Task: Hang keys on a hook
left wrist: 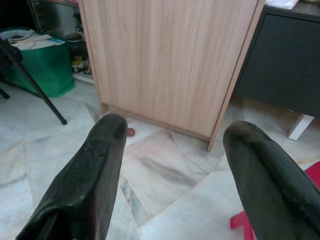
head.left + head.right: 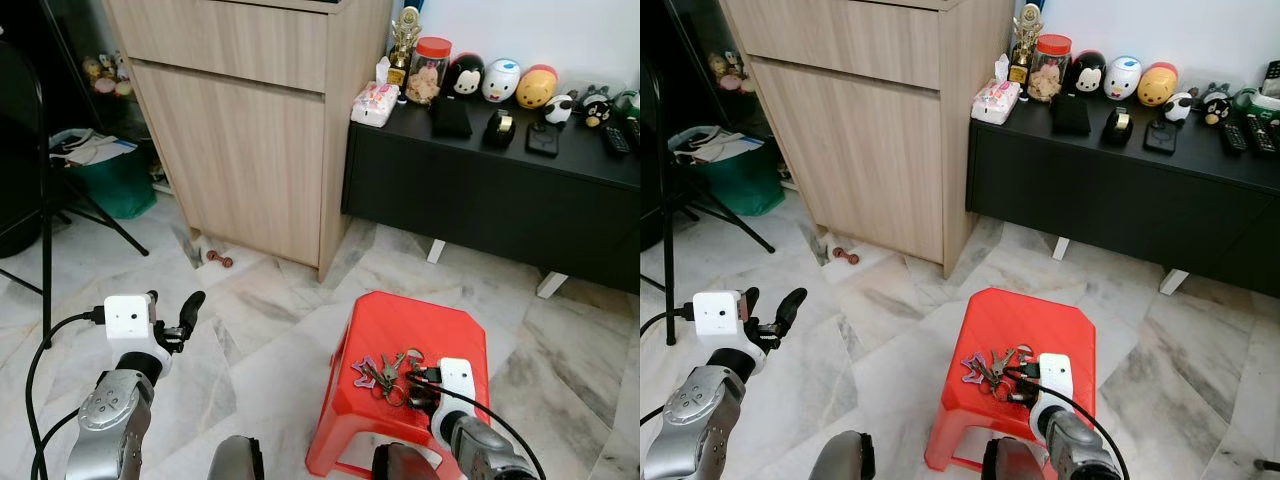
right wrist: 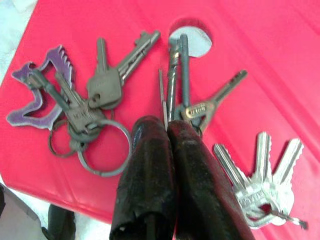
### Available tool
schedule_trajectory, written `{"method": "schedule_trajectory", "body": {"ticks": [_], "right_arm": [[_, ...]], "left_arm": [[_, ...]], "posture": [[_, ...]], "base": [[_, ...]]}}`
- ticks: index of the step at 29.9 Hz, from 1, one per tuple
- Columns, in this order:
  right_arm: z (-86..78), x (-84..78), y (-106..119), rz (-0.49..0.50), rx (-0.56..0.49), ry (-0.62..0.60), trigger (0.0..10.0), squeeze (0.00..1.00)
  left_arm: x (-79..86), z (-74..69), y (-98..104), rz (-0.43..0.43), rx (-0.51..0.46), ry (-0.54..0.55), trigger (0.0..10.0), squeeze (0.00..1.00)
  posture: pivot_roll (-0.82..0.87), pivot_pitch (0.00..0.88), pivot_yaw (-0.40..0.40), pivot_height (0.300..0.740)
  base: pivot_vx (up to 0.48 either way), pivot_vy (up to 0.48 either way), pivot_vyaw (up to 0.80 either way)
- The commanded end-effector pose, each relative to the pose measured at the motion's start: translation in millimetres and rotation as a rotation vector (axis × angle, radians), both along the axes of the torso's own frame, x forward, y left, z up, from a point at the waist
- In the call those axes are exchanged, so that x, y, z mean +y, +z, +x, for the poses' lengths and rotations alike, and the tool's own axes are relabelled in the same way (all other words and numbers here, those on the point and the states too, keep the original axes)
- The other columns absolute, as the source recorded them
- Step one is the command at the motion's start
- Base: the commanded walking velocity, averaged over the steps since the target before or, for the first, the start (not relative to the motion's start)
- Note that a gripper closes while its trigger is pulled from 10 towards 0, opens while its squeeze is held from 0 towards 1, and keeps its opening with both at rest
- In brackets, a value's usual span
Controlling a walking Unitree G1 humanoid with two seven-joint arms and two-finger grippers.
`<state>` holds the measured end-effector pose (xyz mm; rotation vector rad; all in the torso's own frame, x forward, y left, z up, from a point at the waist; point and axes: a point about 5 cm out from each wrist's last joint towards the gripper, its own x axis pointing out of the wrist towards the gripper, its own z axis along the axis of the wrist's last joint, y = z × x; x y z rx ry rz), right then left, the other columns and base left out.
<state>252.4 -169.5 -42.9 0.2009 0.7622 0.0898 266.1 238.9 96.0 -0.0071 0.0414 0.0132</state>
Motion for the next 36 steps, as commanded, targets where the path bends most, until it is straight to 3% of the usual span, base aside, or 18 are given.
{"method": "schedule_trajectory", "body": {"ticks": [1,4,10,19,23,25,26,27,28,36], "right_arm": [[2.4,-2.9,2,0.002,-0.019,-0.021,0.0,0.0],[7.1,-3.4,6,0.005,-0.052,-0.034,0.0,0.0],[23.7,-4.7,25,0.024,-0.219,-0.07,0.0,0.0],[33.8,-7.5,49,0.014,-0.431,-0.08,0.0,0.0],[36.1,-13.6,73,-0.038,-0.62,-0.151,0.0,0.0],[34.3,-14.1,79,-0.05,-0.667,-0.165,0.0,0.0],[31.4,-13.4,83,-0.075,-0.698,-0.159,1.6,0.0],[31.4,-13.4,83,-0.075,-0.698,-0.159,1.6,0.0],[27.0,-10.2,87,-0.097,-0.734,-0.13,10.0,0.0],[14.0,-8.8,93,-0.144,-0.781,-0.138,10.0,0.0]], "left_arm": [[-1.2,1.0,-4,0.021,0.026,-0.008,10.0,0.0],[-1.3,1.8,-4,0.02,0.025,-0.006,10.0,0.0],[-2.5,3.8,-5,0.015,0.023,-0.003,10.0,0.0],[-4.5,5.1,-7,0.006,0.019,0.004,10.0,0.0],[-4.3,4.1,-8,-0.003,-0.006,0.04,10.0,0.0],[-2.9,2.6,-9,-0.008,-0.016,0.064,10.0,0.0],[-2.0,1.2,-10,-0.014,-0.021,0.083,10.0,0.0],[-2.0,1.2,-10,-0.014,-0.021,0.083,10.0,0.0],[-2.1,-0.1,-11,-0.021,-0.028,0.096,10.0,0.0],[-8.4,-3.7,-19,-0.041,-0.024,0.099,10.0,0.0]], "posture": [[0.06,0.069,-0.056,0.621],[0.06,0.065,-0.057,0.621],[0.05,0.054,-0.06,0.621],[0.04,0.039,-0.069,0.621],[0.04,0.031,-0.077,0.621],[0.03,0.027,-0.08,0.621],[0.03,0.024,-0.082,0.621],[0.03,0.024,-0.082,0.621],[0.03,0.023,-0.083,0.621],[0.03,0.004,-0.085,0.621]], "base": [[0.0,0.0,0.0],[0.0,0.0,0.0],[0.0,0.0,0.0],[0.0,0.0,0.0],[0.0,0.0,0.0],[0.0,0.0,0.0],[0.0,0.0,0.0],[0.0,0.0,0.0],[0.0,0.0,0.0],[0.0,0.0,0.0]]}}
